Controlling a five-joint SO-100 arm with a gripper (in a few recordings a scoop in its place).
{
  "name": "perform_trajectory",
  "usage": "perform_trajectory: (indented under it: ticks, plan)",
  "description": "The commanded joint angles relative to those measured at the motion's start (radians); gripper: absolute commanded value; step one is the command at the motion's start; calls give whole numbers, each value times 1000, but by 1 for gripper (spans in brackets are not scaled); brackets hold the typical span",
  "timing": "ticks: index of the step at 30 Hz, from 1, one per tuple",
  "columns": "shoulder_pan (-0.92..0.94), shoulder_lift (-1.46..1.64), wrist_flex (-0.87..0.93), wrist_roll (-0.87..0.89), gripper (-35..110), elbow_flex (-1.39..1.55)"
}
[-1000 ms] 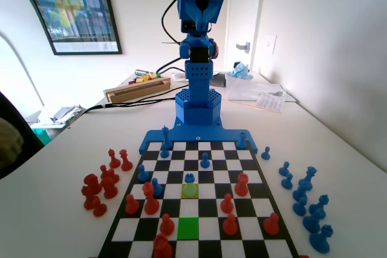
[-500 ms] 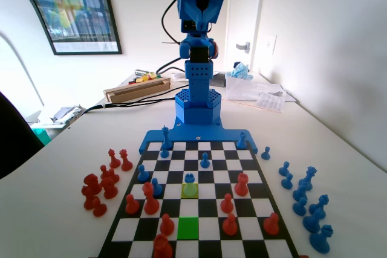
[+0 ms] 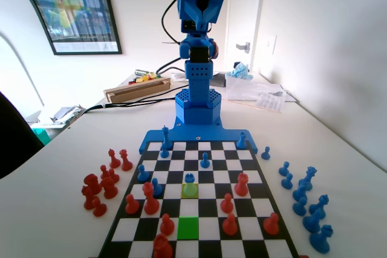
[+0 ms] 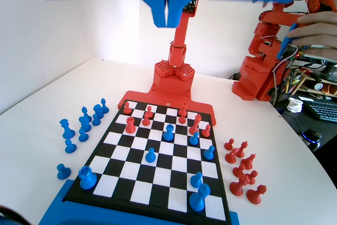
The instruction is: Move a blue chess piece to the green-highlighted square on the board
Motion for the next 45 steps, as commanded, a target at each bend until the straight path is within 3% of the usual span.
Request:
perform_trajectory:
  ticks: [1, 21, 32, 45]
  plan:
    - [18, 20, -6, -3, 4, -9]
    - [35, -23, -6, 44, 1, -37]
    - [49, -436, 15, 121, 1, -362]
    - [132, -925, -138, 196, 1, -472]
